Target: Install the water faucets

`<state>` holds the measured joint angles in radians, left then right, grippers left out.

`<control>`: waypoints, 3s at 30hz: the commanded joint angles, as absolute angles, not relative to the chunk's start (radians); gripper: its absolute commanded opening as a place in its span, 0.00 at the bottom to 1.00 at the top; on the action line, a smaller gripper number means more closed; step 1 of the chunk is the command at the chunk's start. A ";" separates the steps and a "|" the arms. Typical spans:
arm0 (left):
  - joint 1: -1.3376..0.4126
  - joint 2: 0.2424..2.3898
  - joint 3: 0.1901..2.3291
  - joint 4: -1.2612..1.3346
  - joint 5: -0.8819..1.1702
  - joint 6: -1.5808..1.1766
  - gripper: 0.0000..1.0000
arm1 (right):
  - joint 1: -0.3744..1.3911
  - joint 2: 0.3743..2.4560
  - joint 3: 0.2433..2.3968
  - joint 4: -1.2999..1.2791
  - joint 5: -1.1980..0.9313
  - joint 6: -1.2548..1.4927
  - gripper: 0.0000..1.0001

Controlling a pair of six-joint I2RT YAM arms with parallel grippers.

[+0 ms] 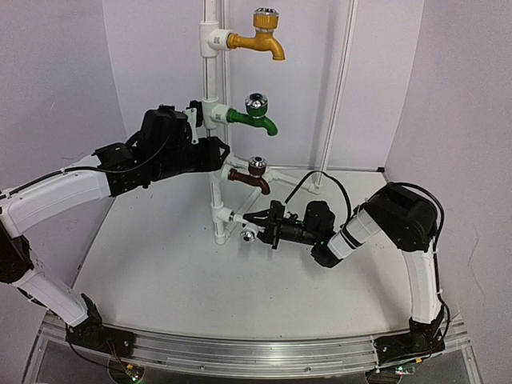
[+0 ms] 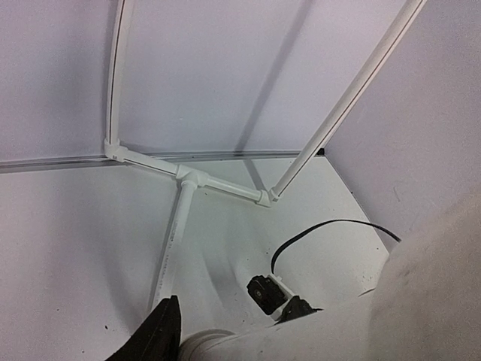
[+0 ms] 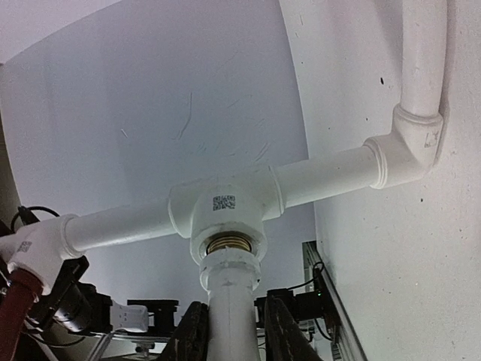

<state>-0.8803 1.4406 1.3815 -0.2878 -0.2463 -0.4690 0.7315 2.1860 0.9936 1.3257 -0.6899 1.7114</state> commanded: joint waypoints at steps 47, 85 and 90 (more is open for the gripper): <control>-0.911 1.322 1.399 -0.377 0.072 -0.651 0.00 | 0.743 1.304 0.591 0.449 -0.488 -0.827 0.98; -0.911 1.327 1.408 -0.384 0.074 -0.646 0.00 | 0.828 1.733 0.740 0.964 -0.557 -0.509 0.53; -0.911 1.323 1.405 -0.384 0.074 -0.648 0.00 | 0.828 1.748 0.763 0.965 -0.595 -0.189 0.41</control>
